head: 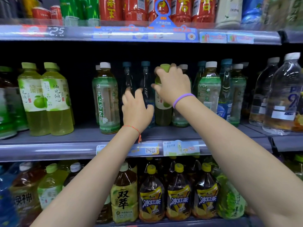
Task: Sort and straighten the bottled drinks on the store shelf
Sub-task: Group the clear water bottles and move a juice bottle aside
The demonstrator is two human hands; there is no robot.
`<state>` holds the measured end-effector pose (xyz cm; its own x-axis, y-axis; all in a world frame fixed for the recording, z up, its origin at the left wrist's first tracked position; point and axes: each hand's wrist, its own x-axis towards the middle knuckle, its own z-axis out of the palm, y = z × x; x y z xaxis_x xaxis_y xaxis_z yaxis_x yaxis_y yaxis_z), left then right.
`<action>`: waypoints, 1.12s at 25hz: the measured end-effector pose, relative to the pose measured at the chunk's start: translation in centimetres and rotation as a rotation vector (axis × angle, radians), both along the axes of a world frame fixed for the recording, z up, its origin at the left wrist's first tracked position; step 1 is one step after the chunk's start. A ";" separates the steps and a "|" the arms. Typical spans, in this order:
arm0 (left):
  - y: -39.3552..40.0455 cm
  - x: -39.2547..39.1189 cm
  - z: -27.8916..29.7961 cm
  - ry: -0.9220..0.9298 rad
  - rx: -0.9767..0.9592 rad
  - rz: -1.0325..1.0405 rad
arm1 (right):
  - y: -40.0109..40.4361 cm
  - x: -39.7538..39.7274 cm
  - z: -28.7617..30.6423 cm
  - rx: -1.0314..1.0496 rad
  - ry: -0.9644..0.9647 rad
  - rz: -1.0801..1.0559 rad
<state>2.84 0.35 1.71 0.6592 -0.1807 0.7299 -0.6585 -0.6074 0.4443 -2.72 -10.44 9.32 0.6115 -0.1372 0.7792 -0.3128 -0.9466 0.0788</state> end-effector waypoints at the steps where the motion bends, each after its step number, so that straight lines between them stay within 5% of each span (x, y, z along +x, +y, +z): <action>1: -0.1 -0.3 0.1 -0.019 -0.015 -0.037 | -0.1 -0.3 0.1 0.005 0.003 0.017; 5: -0.5 -1.4 0.6 0.032 -0.146 -0.244 | -0.1 -1.5 1.1 0.249 0.060 0.220; 12: -0.6 -3.3 0.1 0.249 -0.253 -0.241 | 0.2 -2.6 0.4 0.677 0.064 0.587; 16: 1.4 -3.1 -1.4 0.062 -0.233 -0.051 | 1.3 -1.1 -3.5 0.845 0.331 0.724; 20: 5.8 -1.8 -3.7 -0.166 -0.271 0.120 | 3.8 0.0 -4.5 0.931 0.311 0.774; 24: 10.0 -0.1 -2.4 0.264 -0.691 -0.286 | 7.6 1.2 -5.4 1.021 0.398 0.788; 28: 12.9 1.1 -0.9 0.445 -0.604 -0.416 | 11.3 1.8 -6.4 0.975 0.353 0.727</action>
<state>3.99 13.25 0.86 0.8735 -0.1353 0.4677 -0.4626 0.0689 0.8839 -0.97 0.82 2.89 0.9401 -0.1070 0.3237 0.1976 -0.6029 -0.7730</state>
